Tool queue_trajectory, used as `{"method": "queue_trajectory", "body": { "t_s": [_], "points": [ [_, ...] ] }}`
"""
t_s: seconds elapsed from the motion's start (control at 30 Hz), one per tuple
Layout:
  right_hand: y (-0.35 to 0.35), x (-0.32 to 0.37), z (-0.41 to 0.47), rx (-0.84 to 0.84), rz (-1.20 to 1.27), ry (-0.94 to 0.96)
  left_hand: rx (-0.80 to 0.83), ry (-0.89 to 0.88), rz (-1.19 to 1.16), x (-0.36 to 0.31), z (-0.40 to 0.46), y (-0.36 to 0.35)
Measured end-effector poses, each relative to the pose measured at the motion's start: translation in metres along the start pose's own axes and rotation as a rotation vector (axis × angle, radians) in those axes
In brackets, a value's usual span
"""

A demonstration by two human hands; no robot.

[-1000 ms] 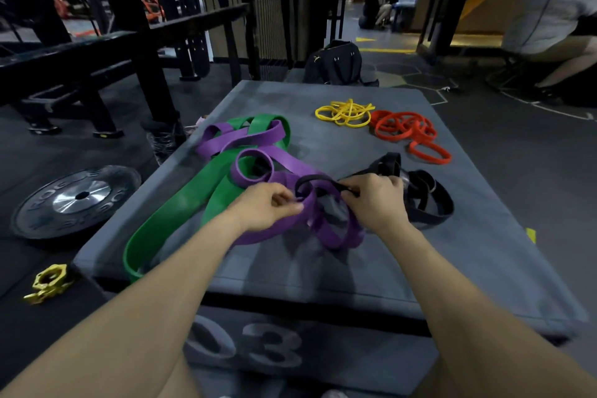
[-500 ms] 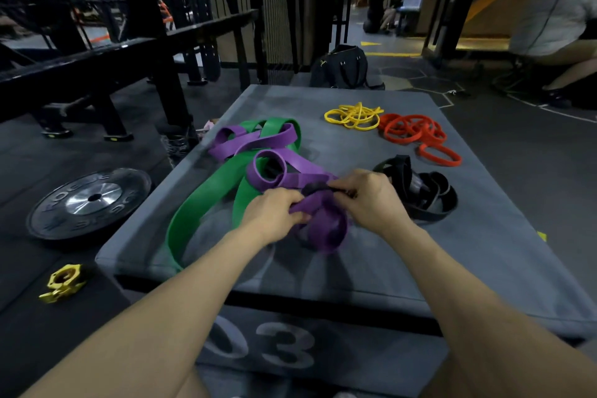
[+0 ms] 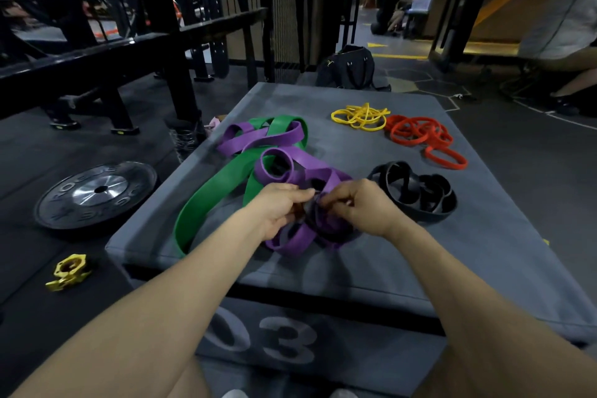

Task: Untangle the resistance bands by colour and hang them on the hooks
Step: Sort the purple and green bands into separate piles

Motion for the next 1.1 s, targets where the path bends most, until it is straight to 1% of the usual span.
{"method": "queue_trajectory", "body": {
  "t_s": [0.03,0.07,0.1,0.17,0.2,0.23,0.33,0.43,0.5,0.6,0.67,0.7,0.8,0.87,0.93,1.0,1.07,1.1],
  "points": [
    [0.007,0.001,0.004,-0.072,-0.087,0.029,0.003,0.000,0.028,-0.001,-0.002,0.003],
    [0.009,0.004,0.008,-0.089,-0.147,0.054,0.007,-0.006,0.062,0.000,-0.001,0.008],
    [0.004,0.007,0.012,-0.029,-0.186,0.080,0.013,0.001,0.073,0.000,-0.004,0.011],
    [-0.023,0.007,0.018,0.211,-0.269,0.131,0.027,0.023,0.118,0.003,-0.007,0.017],
    [-0.033,0.004,0.018,0.304,-0.314,0.128,0.027,0.029,0.137,0.005,-0.007,0.021],
    [-0.037,0.001,0.018,0.351,-0.330,0.115,0.011,0.040,0.130,0.007,-0.008,0.025],
    [-0.024,-0.013,0.016,0.364,-0.265,0.037,-0.100,0.024,0.064,0.004,-0.008,0.041],
    [-0.011,-0.024,0.013,0.329,-0.376,0.027,-0.194,-0.012,0.086,-0.003,-0.009,0.051],
    [-0.004,-0.026,0.012,0.237,-0.395,0.008,-0.252,-0.069,0.149,-0.008,-0.004,0.058],
    [0.017,-0.025,0.011,0.033,-0.199,-0.053,-0.358,-0.169,0.261,-0.016,0.007,0.082],
    [0.034,-0.026,0.009,-0.130,-0.002,-0.081,-0.386,-0.159,0.264,-0.010,0.022,0.099],
    [0.042,-0.031,0.008,-0.218,0.139,-0.107,-0.402,-0.151,0.289,-0.014,0.012,0.097],
    [0.064,-0.046,0.006,-0.485,0.554,-0.145,-0.407,-0.163,0.434,-0.022,-0.003,0.092],
    [0.070,-0.051,0.010,-0.584,0.718,-0.162,-0.401,-0.189,0.522,-0.024,-0.008,0.090],
    [0.070,-0.059,0.016,-0.655,0.766,-0.235,-0.360,-0.223,0.593,-0.029,-0.015,0.081],
    [0.067,-0.068,0.026,-0.737,0.752,-0.321,-0.282,-0.257,0.609,-0.032,-0.015,0.072],
    [0.065,-0.078,0.035,-0.844,0.701,-0.402,-0.213,-0.252,0.585,-0.031,-0.012,0.066],
    [0.062,-0.080,0.042,-0.867,0.632,-0.435,-0.180,-0.243,0.574,-0.030,-0.011,0.063]
  ]
}}
Point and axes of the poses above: each hand's wrist, its own z-axis towards the middle knuckle, its own y-axis out of the back of the hand, x = y × z, the point moved 9 cm from there along z, towards the middle knuckle, and after that the axes turned 4 degrees about y, right-handed, at the moved point
